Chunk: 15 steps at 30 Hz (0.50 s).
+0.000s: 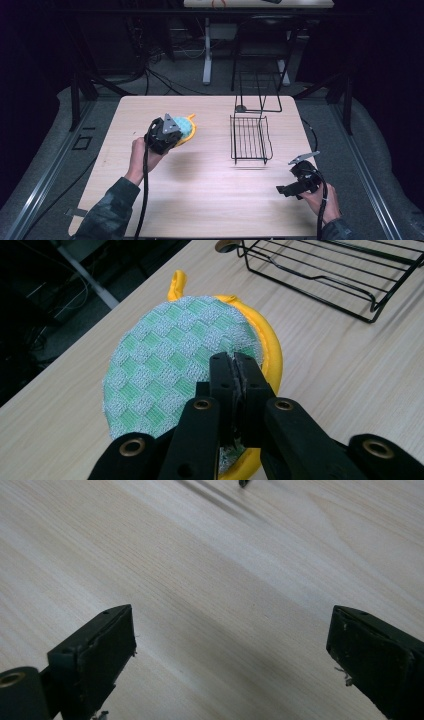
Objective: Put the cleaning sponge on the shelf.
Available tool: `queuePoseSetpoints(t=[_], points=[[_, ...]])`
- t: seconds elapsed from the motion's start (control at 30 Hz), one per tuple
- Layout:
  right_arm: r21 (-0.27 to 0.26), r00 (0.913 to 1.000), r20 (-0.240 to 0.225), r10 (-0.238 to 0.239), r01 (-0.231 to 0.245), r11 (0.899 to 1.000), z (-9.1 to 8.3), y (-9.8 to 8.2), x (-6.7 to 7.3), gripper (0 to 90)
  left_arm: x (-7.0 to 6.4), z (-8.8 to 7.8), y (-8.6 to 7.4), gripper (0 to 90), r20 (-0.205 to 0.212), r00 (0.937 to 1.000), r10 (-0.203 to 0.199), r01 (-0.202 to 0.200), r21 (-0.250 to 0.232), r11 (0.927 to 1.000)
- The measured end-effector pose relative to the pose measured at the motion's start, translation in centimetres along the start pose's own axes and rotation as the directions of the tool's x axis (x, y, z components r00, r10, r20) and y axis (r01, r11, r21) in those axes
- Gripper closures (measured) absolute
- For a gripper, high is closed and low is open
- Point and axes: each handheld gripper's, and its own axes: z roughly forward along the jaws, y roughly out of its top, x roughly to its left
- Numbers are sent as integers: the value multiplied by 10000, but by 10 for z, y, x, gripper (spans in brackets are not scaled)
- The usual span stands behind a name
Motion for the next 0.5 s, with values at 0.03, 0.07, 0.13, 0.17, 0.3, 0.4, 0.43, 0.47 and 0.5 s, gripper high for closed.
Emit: queuePoseSetpoints(t=[0.03, 0.07, 0.13, 0.17, 0.3, 0.4, 0.43, 0.47, 0.5], points=[[24, 10000, 1, 46, -46, 10000, 0, 0, 0, 48, -2, 2, 4, 880, 36, 9999, 108, -108, -20, 9999], [24, 10000, 1, 46, -46, 10000, 0, 0, 0, 48, -2, 2, 4, 880, 36, 9999, 108, -108, -20, 9999], [45, 10000, -22, 63, -63, 10000, -1, 0, 0, 48, -5, 5, 8, 880, 98, 9996, 270, -269, -38, 9996], [33, 10000, 4, 12, -12, 10000, -1, 0, -1, 48, -8, 8, 11, 880, 179, 9993, 341, -340, -53, 9994], [-68, 10000, 10, 79, -79, 9999, -1, 0, -1, 48, -15, 14, 18, 879, 316, 9978, 581, -578, -88, 9983], [1, 10000, 12, 41, -41, 10000, -1, 0, -1, 48, -17, 15, 21, 878, 416, 9971, 644, -636, -202, 9978], [-9, 10000, -6, 77, -77, 10000, -2, 0, -1, 48, -20, 18, 25, 878, 450, 9960, 772, -760, -270, 9967], [-9, 10000, -6, 77, -77, 10000, -2, 0, -1, 48, -20, 18, 25, 878, 450, 9960, 772, -760, -270, 9967], [-97, 9999, 10, 116, -115, 9999, -2, 0, 0, 48, -22, 20, 29, 878, 519, 9952, 835, -819, -324, 9961]])
